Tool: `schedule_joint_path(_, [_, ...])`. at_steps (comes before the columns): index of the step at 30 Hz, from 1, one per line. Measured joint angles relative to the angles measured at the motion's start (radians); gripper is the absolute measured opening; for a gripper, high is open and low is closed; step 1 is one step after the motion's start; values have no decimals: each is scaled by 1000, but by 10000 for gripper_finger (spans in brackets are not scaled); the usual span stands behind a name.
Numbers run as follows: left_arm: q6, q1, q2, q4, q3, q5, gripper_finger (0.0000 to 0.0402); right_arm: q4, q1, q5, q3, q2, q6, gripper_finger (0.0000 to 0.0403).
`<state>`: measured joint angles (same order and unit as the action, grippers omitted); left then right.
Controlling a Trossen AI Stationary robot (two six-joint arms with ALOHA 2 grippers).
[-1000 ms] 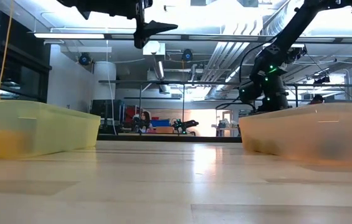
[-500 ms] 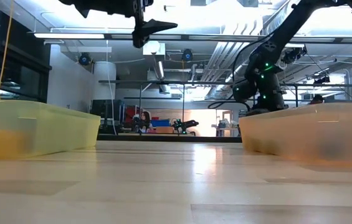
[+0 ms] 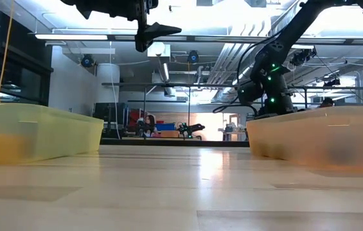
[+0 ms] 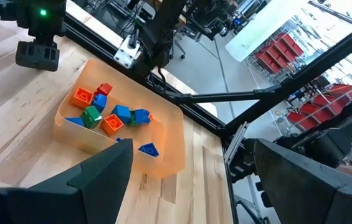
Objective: Sort blocks by size
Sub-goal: Put the small red game piece into the orange bin
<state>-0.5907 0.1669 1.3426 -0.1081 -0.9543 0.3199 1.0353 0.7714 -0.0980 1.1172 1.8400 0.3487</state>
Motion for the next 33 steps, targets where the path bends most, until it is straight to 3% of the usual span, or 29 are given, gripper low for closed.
schedule_joint_path(7, [20, 0, 0, 6, 0, 1, 319, 1, 9, 0, 0, -2, -19, 127])
schedule_joint_path(15, [98, 37, -84, -1, 0, 116, 319, 33, 4, 5, -1, -24, -68, 126])
schedule_joint_path(22, [175, 111, -265, 25, 0, 115, 319, 56, -65, 1, -1, -234, -13, 128])
schedule_joint_path(28, [244, 142, -377, 153, 3, 115, 319, 58, -255, 67, 0, -455, 197, 128])
schedule_joint_path(33, [226, 142, -452, 79, 104, 115, 319, 106, -477, 83, 0, -491, 384, 128])
